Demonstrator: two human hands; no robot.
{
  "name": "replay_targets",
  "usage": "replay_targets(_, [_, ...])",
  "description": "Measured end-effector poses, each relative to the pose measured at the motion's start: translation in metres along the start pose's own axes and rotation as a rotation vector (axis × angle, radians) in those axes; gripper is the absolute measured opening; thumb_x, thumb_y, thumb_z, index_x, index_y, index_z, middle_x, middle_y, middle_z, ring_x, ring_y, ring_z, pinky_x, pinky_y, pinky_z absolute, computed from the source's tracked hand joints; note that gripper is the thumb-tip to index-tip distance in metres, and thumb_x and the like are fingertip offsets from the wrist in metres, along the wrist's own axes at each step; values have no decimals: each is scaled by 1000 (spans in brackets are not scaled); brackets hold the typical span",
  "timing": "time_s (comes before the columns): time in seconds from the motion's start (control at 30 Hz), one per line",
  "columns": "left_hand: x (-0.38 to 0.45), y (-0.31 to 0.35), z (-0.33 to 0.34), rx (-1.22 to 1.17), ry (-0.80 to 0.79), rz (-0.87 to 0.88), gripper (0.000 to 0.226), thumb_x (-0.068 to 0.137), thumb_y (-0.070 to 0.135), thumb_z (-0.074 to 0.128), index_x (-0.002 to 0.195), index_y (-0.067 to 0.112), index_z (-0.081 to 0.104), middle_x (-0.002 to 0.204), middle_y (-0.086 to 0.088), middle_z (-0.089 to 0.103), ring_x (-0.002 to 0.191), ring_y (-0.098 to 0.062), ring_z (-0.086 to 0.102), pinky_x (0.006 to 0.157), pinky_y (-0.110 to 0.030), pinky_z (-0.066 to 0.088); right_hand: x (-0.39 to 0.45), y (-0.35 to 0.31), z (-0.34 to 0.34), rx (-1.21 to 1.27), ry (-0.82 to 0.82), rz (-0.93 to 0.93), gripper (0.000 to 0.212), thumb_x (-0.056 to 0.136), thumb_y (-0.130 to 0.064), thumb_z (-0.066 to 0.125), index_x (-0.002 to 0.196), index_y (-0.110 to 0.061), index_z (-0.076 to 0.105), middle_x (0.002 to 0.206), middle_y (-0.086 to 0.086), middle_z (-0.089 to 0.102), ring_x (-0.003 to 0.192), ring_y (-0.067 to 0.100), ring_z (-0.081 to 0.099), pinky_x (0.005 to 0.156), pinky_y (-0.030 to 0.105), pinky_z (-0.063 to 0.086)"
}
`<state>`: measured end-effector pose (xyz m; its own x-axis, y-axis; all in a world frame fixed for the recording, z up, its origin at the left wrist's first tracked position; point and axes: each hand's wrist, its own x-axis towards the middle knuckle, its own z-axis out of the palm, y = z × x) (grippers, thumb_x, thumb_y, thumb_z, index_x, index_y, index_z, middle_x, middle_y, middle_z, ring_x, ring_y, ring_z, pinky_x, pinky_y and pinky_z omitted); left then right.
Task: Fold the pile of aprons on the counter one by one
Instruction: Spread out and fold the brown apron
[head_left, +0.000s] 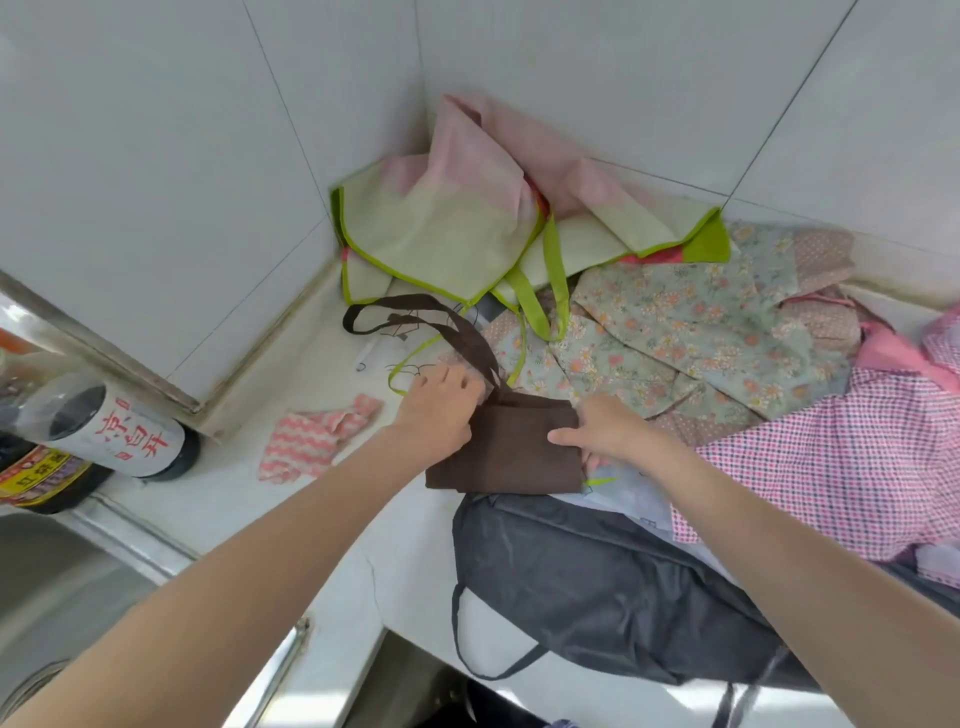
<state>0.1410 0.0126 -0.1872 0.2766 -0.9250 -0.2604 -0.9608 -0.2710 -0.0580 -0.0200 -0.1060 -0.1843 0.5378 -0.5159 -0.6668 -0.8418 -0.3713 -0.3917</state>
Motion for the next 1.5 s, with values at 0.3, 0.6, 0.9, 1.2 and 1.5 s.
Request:
replay_targets(0.3, [23, 1, -16, 12, 88, 185, 51, 90, 25, 53, 136, 19, 32, 142, -2, 29, 130, -22, 26, 99, -32, 28, 15, -32, 13, -543, 31, -286, 82, 85, -54, 58, 143, -5, 28, 144, 16, 30, 134, 34, 26, 111, 44, 22])
replay_targets(0.6, [59, -3, -33, 129, -79, 345, 38, 86, 24, 60, 122, 21, 48, 124, 2, 53, 119, -19, 47, 97, -29, 28, 17, -28, -4, -222, -43, -337, 60, 85, -31, 68, 137, -14, 45, 129, 11, 48, 118, 30, 48, 87, 32, 42])
replay_targets(0.9, [45, -26, -72, -67, -99, 420, 31, 85, 38, 63, 106, 15, 57, 108, -3, 55, 104, -22, 54, 78, -36, 43, 2, -31, -41, -142, -137, -304, 28, 85, -24, 68, 112, -18, 61, 92, -13, 55, 90, 14, 52, 62, 17, 34])
replay_targets(1.2, [12, -9, -128, -322, -12, 421, 39, 91, 45, 54, 95, 7, 62, 89, -6, 66, 83, -20, 60, 71, -31, 45, -46, -39, -103, -154, -135, -187, 40, 87, -24, 66, 122, -7, 57, 121, 9, 60, 110, 27, 58, 87, 31, 46])
replay_targets(1.5, [-13, -4, -140, -1074, -597, 177, 29, 95, 13, 39, 86, 8, 65, 71, -7, 69, 47, -6, 52, 40, -14, 32, -88, -2, -140, 652, 151, -253, 36, 89, -7, 61, 124, -4, 57, 122, 14, 62, 100, 21, 62, 90, 27, 49])
